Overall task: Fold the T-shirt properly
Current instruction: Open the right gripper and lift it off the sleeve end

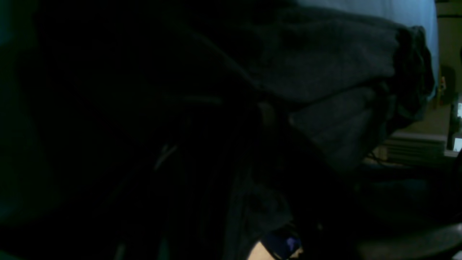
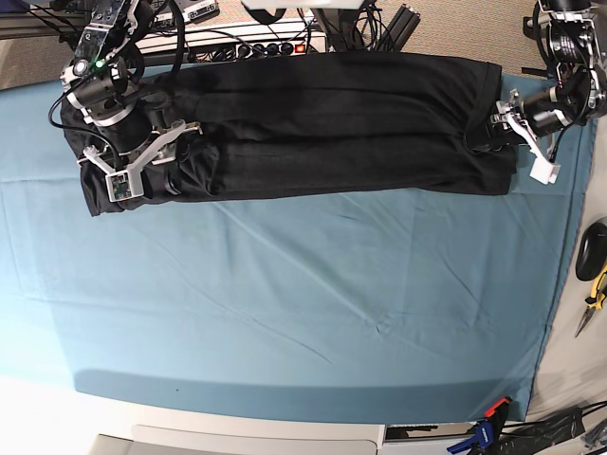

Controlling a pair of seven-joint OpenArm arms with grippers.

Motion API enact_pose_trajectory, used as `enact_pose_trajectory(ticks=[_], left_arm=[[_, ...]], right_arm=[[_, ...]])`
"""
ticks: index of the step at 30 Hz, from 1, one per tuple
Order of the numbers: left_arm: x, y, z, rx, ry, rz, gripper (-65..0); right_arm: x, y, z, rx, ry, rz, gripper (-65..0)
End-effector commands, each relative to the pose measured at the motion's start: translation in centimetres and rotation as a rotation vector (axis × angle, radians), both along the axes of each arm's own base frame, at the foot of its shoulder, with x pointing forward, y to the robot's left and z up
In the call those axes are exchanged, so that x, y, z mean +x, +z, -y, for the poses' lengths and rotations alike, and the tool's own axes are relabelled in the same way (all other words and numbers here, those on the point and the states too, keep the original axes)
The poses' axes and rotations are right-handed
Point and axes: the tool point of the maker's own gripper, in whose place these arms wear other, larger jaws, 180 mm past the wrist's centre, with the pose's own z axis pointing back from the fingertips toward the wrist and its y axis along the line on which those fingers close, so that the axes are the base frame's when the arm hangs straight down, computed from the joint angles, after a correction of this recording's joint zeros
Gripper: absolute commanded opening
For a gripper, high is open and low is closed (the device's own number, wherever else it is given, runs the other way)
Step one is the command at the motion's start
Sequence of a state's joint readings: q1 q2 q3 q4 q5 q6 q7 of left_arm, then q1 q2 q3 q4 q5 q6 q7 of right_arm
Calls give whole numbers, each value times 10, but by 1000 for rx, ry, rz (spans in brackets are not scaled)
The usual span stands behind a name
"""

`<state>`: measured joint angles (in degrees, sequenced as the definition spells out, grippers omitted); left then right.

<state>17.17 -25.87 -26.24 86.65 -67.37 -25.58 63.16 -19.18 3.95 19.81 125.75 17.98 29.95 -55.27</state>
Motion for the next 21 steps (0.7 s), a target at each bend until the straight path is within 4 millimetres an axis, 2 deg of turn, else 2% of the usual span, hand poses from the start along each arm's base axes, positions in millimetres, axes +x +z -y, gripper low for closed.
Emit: enact_pose_trajectory(ticks=[1,3,6,7,21], left_arm=[[0,1,-7,40,-14,-3,-424],[0,1,-8,43,-15,-2,-478],[1,2,-10,48,-15,0,-634],[2,3,-11,52,-13,4,-650],[2,9,-25,106,-62,25,-650]], right_arm=[[4,11,-1,0,6,45,-384],[4,11,0,-1,7,45,-384],[4,11,0,-4,5,45,-384],[4,11,0,-5,5,45,-384],[6,14,36,-181,-88,46,-384]])
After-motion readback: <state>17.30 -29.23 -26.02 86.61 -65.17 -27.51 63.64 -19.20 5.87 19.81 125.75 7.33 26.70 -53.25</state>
